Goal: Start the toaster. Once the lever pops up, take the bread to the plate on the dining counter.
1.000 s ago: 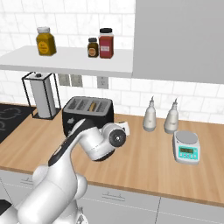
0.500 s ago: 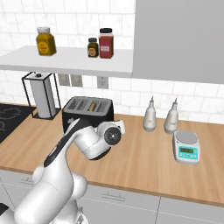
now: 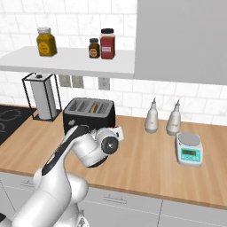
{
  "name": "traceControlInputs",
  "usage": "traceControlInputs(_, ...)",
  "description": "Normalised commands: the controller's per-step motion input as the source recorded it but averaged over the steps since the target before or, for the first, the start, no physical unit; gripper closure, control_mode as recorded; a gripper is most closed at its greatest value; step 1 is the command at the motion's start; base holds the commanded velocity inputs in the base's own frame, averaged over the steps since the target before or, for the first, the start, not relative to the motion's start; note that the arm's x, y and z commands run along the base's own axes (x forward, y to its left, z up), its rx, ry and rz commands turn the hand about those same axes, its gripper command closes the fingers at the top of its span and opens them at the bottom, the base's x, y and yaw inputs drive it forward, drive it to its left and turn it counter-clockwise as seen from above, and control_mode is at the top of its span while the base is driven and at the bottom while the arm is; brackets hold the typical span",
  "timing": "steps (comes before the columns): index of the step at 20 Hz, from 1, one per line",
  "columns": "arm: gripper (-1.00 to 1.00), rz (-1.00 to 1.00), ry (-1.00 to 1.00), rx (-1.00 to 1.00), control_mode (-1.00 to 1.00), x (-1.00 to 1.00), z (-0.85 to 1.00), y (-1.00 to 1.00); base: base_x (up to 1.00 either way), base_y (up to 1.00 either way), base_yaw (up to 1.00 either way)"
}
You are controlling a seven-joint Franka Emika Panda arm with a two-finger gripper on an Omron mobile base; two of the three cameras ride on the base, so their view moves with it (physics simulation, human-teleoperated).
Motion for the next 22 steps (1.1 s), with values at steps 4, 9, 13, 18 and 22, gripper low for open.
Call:
traceControlInputs(4, 1.00, -0.01, -0.05, 0.00, -1.00, -0.04, -0.32, -0.04, 0.00, 0.00, 0.00)
traceControlInputs(9, 1.00, 0.00, -0.03, 0.00, -1.00, 0.00, -0.28, -0.01, 0.00, 0.00, 0.00)
traceControlInputs(13, 1.00, 0.00, -0.01, 0.00, -1.00, 0.00, -0.06, 0.00, 0.00, 0.00, 0.00)
traceControlInputs(18, 1.00, 0.00, 0.00, 0.00, -1.00, 0.00, -0.03, 0.27, 0.00, 0.00, 0.00)
traceControlInputs(22, 1.00, 0.00, 0.00, 0.00, -1.00, -0.12, -0.16, 0.33, 0.00, 0.00, 0.00)
